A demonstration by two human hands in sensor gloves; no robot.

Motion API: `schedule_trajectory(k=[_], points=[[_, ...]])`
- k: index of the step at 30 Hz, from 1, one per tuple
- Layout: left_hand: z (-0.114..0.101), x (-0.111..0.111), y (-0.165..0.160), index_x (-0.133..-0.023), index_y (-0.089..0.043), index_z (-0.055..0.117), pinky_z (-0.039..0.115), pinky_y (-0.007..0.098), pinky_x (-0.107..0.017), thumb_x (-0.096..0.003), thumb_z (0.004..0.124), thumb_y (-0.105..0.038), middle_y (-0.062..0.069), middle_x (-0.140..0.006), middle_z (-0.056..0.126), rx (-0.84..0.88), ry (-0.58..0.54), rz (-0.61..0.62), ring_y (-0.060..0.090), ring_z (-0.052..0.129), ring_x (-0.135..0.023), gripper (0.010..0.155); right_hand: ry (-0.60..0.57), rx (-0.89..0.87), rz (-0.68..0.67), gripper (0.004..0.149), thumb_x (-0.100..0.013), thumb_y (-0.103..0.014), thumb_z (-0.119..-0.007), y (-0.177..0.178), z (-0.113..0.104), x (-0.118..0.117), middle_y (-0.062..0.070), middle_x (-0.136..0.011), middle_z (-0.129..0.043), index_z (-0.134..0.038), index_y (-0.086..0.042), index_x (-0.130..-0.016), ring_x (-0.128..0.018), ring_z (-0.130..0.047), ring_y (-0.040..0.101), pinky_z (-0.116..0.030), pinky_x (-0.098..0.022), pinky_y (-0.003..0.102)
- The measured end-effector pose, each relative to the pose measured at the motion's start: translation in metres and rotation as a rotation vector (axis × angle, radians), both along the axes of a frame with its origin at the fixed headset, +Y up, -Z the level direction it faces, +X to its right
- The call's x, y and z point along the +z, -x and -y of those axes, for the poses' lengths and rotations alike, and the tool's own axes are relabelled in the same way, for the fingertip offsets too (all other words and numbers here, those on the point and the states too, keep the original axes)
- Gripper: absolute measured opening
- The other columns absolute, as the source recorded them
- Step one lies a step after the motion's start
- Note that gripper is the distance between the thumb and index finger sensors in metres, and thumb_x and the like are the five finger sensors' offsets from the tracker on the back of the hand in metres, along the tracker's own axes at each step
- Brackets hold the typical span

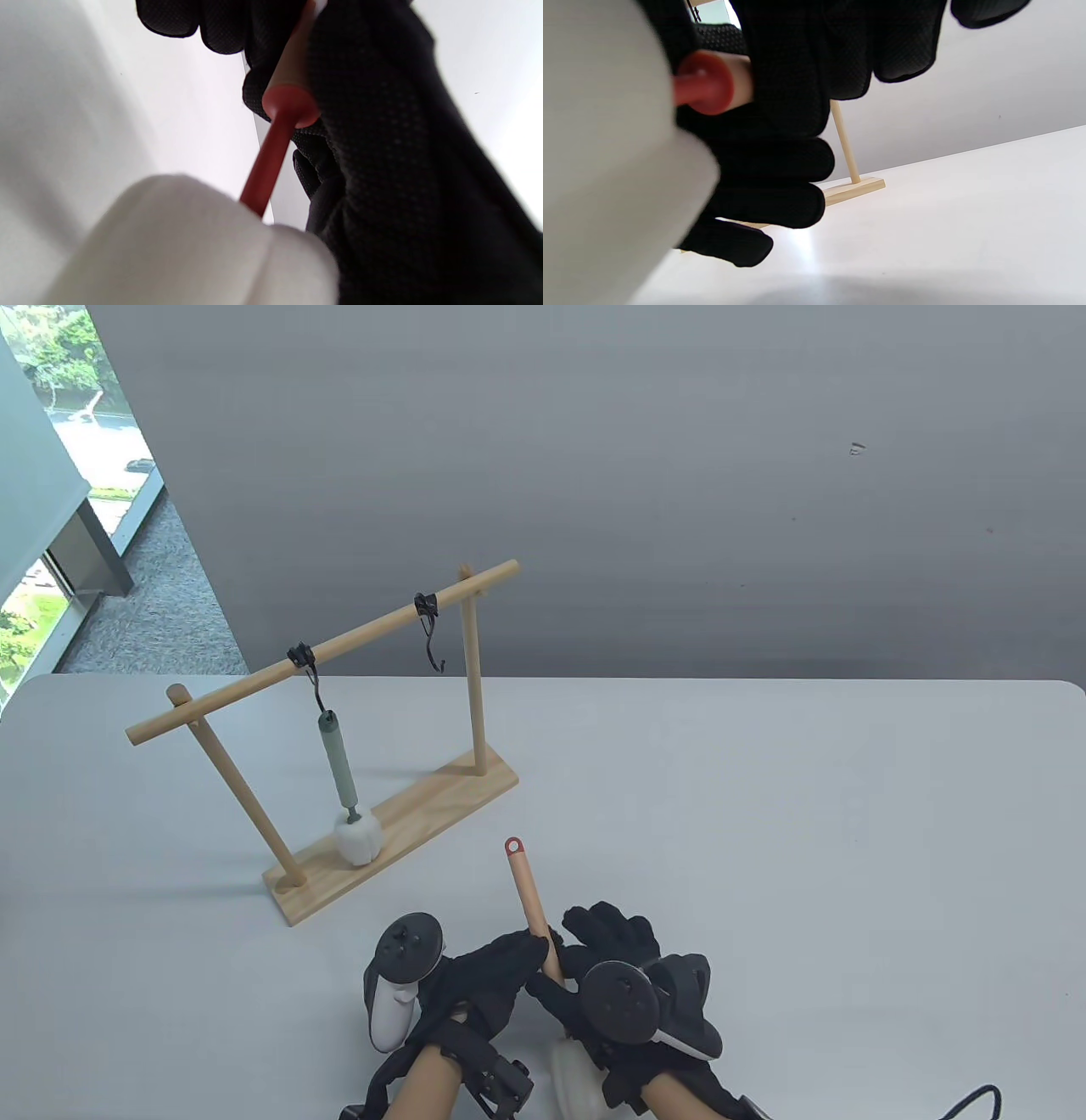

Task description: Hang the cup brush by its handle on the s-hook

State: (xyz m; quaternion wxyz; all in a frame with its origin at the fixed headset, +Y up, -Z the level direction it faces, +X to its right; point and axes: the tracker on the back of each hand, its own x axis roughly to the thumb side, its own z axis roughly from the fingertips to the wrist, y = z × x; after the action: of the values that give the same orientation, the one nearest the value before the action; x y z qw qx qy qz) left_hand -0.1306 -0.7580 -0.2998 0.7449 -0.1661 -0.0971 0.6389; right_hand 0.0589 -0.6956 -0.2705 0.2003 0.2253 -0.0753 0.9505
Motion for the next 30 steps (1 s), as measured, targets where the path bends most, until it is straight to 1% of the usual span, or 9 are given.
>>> schedule_trajectory(k=[3,4,10,13,15,18,21,26,30], points=[[0.0,-0.002,0.004,-0.088,-0.016,0.08,0.038,0.071,-0.066,-0.0504,0.067,-0.051,0.015,-0.103,0.07,-0.013,-0.01,-0.044,0.046,0.069,-0.097,0.053,0.004,-0.044,0.015,0.064,-0.051,-0.052,-0.071,-0.009,-0.004,0.001,0.026,-0.099,-0.068,-0.084,0.003,-0.082,-0.091,-0.065,0.055,-0.047,-0.06,0.071],[0.0,-0.003,0.006,-0.088,-0.016,0.081,0.038,0.072,-0.066,-0.0503,0.067,-0.051,0.015,-0.103,0.07,-0.016,-0.009,-0.061,0.046,0.069,-0.097,0.053,0.003,-0.065,0.026,0.065,-0.051,-0.052,-0.071,-0.013,-0.006,0.001,0.027,-0.099,-0.068,-0.083,0.003,-0.083,-0.091,-0.065,0.056,-0.047,-0.06,0.071],[-0.011,-0.012,0.026,-0.087,-0.017,0.08,0.039,0.071,-0.067,-0.0496,0.068,-0.052,0.015,-0.103,0.071,-0.142,-0.07,-0.171,0.046,0.071,-0.096,0.053,0.035,-0.14,0.093,0.064,-0.051,-0.049,-0.071,-0.046,-0.006,0.001,0.027,-0.098,-0.068,-0.082,0.004,-0.085,-0.091,-0.065,0.056,-0.047,-0.059,0.071],[-0.021,-0.02,0.033,-0.087,-0.016,0.081,0.039,0.071,-0.066,-0.0497,0.068,-0.052,0.016,-0.102,0.072,-0.14,-0.084,-0.227,0.047,0.071,-0.096,0.053,0.077,-0.186,0.123,0.063,-0.052,-0.049,-0.071,-0.062,-0.001,-0.002,0.028,-0.098,-0.068,-0.082,0.004,-0.084,-0.09,-0.065,0.056,-0.047,-0.059,0.071],[-0.033,-0.026,0.037,-0.087,-0.016,0.081,0.04,0.071,-0.066,-0.0495,0.068,-0.051,0.016,-0.102,0.072,-0.165,-0.106,-0.258,0.047,0.072,-0.095,0.053,0.111,-0.217,0.139,0.062,-0.052,-0.048,-0.07,-0.07,0.005,-0.004,0.027,-0.098,-0.069,-0.082,0.004,-0.084,-0.09,-0.066,0.056,-0.047,-0.059,0.071],[-0.061,-0.037,0.039,-0.087,-0.018,0.08,0.04,0.071,-0.067,-0.0496,0.067,-0.053,0.015,-0.103,0.072,-0.269,-0.16,-0.288,0.045,0.072,-0.096,0.053,0.166,-0.273,0.184,0.062,-0.052,-0.048,-0.07,-0.086,0.013,-0.01,0.028,-0.097,-0.069,-0.082,0.004,-0.084,-0.089,-0.066,0.056,-0.048,-0.058,0.071],[-0.089,-0.047,0.033,-0.088,-0.018,0.081,0.042,0.07,-0.068,-0.0496,0.068,-0.053,0.014,-0.103,0.072,-0.296,-0.199,-0.267,0.045,0.073,-0.096,0.053,0.181,-0.34,0.217,0.061,-0.052,-0.047,-0.069,-0.096,0.014,-0.012,0.028,-0.097,-0.069,-0.082,0.004,-0.084,-0.089,-0.066,0.056,-0.048,-0.058,0.07],[-0.123,-0.061,0.02,-0.088,-0.019,0.08,0.042,0.07,-0.068,-0.0498,0.067,-0.053,0.014,-0.103,0.073,-0.338,-0.227,-0.277,0.044,0.073,-0.096,0.053,0.195,-0.341,0.22,0.061,-0.052,-0.046,-0.069,-0.099,0.017,-0.013,0.028,-0.097,-0.069,-0.082,0.004,-0.084,-0.088,-0.067,0.056,-0.049,-0.058,0.07],[-0.144,-0.071,0.016,-0.088,-0.019,0.08,0.042,0.07,-0.068,-0.0501,0.067,-0.053,0.014,-0.104,0.072,-0.302,-0.23,-0.277,0.045,0.072,-0.097,0.053,0.184,-0.296,0.197,0.061,-0.052,-0.046,-0.069,-0.095,0.017,-0.009,0.028,-0.097,-0.069,-0.082,0.004,-0.084,-0.089,-0.067,0.056,-0.049,-0.058,0.07]])
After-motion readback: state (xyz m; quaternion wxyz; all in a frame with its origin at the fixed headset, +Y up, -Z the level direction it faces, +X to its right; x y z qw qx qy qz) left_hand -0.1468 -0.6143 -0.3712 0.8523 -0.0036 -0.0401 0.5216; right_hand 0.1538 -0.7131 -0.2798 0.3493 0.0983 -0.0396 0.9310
